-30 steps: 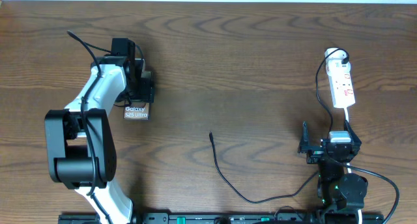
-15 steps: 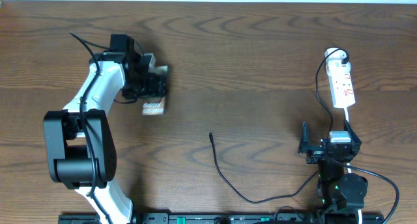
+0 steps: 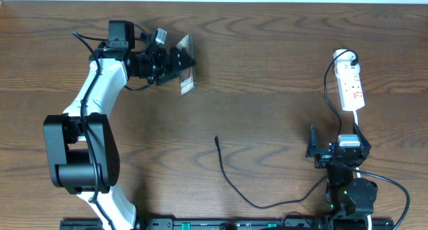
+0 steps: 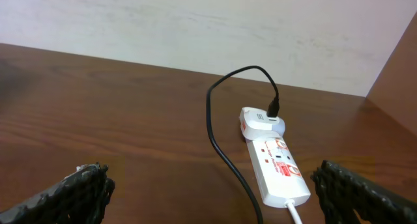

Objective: Plug charger to phone and switch on socket

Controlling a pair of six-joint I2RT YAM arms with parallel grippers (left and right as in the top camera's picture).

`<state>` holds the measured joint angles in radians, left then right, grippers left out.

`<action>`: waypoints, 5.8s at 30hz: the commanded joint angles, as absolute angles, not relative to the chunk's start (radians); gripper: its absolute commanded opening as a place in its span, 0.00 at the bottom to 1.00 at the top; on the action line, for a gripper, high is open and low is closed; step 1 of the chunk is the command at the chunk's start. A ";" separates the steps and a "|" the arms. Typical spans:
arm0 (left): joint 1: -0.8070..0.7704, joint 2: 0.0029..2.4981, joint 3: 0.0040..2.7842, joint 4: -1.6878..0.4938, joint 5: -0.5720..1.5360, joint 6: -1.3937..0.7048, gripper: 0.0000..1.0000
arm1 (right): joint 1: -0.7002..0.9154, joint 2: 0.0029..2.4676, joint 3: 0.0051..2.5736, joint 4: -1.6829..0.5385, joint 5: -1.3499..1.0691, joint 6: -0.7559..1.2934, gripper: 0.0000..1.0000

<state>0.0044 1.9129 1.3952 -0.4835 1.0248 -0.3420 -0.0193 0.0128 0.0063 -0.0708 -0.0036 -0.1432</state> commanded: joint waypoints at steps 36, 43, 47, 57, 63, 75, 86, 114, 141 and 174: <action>0.006 1.877 1.422 -0.125 1.302 -1.428 0.08 | -0.025 0.009 0.006 -0.076 0.001 -0.154 0.99; 0.006 1.877 1.422 -0.121 1.302 -1.427 0.08 | -0.025 0.009 0.006 -0.076 0.001 -0.154 0.99; 0.006 1.877 1.422 -0.120 1.302 -1.427 0.07 | -0.025 0.009 0.006 -0.076 0.001 -0.154 0.99; 0.006 1.877 1.422 -0.088 1.303 -1.427 0.07 | -0.025 0.009 0.006 -0.076 0.001 -0.154 0.99; 0.006 1.877 1.422 -0.088 1.303 -1.427 0.07 | -0.025 0.009 0.006 -0.076 0.001 -0.154 0.99; 0.006 1.877 1.422 -0.088 1.303 -1.459 0.07 | -0.025 0.009 0.006 -0.076 0.001 -0.154 0.99; 0.006 1.877 1.422 -0.087 1.349 -1.532 0.07 | -0.025 0.009 0.006 -0.076 0.001 -0.154 0.99; 0.006 1.877 1.422 -0.087 1.354 -1.513 0.07 | -0.025 0.009 0.006 -0.076 0.001 -0.154 0.99; 0.000 1.877 1.421 -0.088 1.284 -1.406 0.07 | -0.025 0.009 0.006 -0.076 0.001 -0.154 0.99; -0.006 1.877 1.414 -0.104 0.918 -1.315 0.07 | -0.025 0.168 0.009 0.228 -0.429 0.372 0.99</action>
<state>-0.0040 1.9129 1.3956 -0.1184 0.9531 -1.3338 -0.0193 0.1009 0.0067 0.1818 -0.3126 0.2504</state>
